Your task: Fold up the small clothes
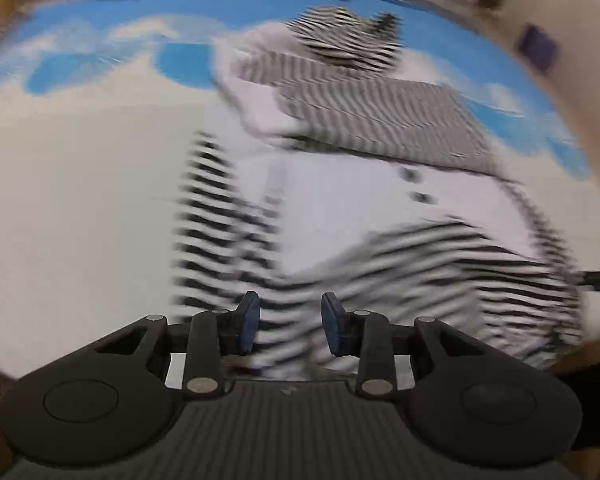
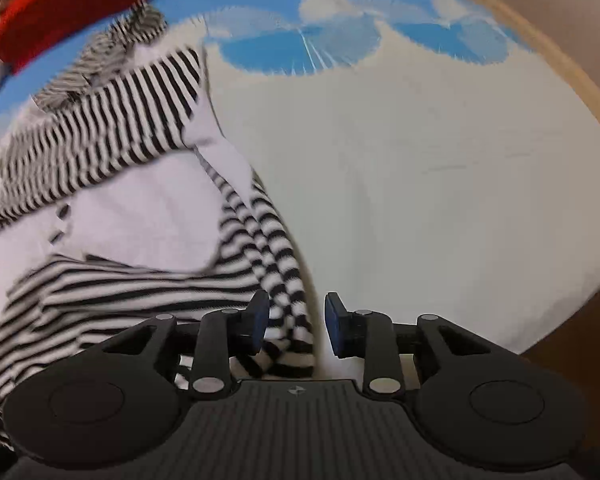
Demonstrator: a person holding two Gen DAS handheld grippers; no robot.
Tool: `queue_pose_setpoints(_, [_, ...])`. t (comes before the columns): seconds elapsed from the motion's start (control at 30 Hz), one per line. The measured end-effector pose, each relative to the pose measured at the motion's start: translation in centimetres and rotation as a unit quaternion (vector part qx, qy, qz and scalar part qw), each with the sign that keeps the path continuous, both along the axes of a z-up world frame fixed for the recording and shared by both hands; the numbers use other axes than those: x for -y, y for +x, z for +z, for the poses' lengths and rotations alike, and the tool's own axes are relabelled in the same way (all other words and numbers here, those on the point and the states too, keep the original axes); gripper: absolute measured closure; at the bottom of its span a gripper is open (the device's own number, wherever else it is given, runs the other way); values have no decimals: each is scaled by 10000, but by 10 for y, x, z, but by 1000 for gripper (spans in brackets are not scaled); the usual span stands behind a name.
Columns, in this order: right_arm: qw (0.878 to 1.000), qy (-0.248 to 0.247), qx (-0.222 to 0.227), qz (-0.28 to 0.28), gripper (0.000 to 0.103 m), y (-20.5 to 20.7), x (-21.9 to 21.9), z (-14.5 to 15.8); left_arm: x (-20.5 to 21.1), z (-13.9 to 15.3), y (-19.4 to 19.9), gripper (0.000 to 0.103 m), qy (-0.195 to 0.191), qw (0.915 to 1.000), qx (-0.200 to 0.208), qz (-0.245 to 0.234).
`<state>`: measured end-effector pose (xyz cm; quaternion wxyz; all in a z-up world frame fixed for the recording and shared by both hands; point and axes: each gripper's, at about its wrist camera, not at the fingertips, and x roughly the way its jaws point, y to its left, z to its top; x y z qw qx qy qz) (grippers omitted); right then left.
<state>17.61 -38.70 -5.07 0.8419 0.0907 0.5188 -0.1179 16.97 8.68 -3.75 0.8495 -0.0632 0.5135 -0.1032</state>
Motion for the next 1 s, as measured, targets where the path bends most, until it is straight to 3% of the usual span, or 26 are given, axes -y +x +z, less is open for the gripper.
queue_pose_setpoints(0.03, [9997,147,-154,78,71,1,-1,-7,2,-8,3,66,-82,9997,-196,-90])
queue_pose_setpoints(0.1, [9974,295,-633,151,71,3,-2,-27,5,-30,8,72,294,9973,-665,-126])
queue_pose_setpoints(0.17, [9920,309,-1198,256,71,6,-5,-49,-1,-53,12,93,883,9899,-1109,-24])
queue_pose_setpoints(0.2, [9910,308,-1257,335,68,5,-7,-52,-9,-57,13,101,982,9885,-1149,100])
queue_pose_setpoints(0.27, [9900,406,-1212,599,68,4,-16,-49,-19,-51,14,101,1100,9874,-1120,194])
queue_pose_setpoints(0.33, [9864,437,-1273,947,69,3,-23,-47,-9,-46,12,101,1879,9790,-793,-60])
queue_pose_setpoints(0.37, [9849,304,-1314,1087,69,1,-27,-46,-3,-44,11,101,2011,9768,-722,-164])
queue_pose_setpoints(0.47, [9837,-597,-1003,1365,65,0,-42,-35,16,-35,9,90,1680,9842,-487,-274])
queue_pose_setpoints(0.57, [9772,-1338,-17,1649,65,-3,-63,-8,27,-12,7,79,985,9941,0,-452])
queue_pose_setpoints(0.63, [9733,-1238,518,1862,64,-7,-73,5,38,-6,6,72,370,9965,74,-747])
queue_pose_setpoints(0.7, [9673,-835,814,2253,64,-9,-85,10,49,-14,6,65,-31,9938,-156,-1102])
queue_pose_setpoints(0.77, [9575,-646,801,2693,64,-11,-101,1,63,-27,-2,56,-42,9903,-398,-1331])
queue_pose_setpoints(0.87, [9432,-217,574,3264,64,-14,-127,-15,77,-49,-3,56,200,9857,-734,-1504])
queue_pose_setpoints(1.0, [9192,-85,410,3914,61,-26,-162,-23,77,-54,-5,54,194,9831,-743,-1664])
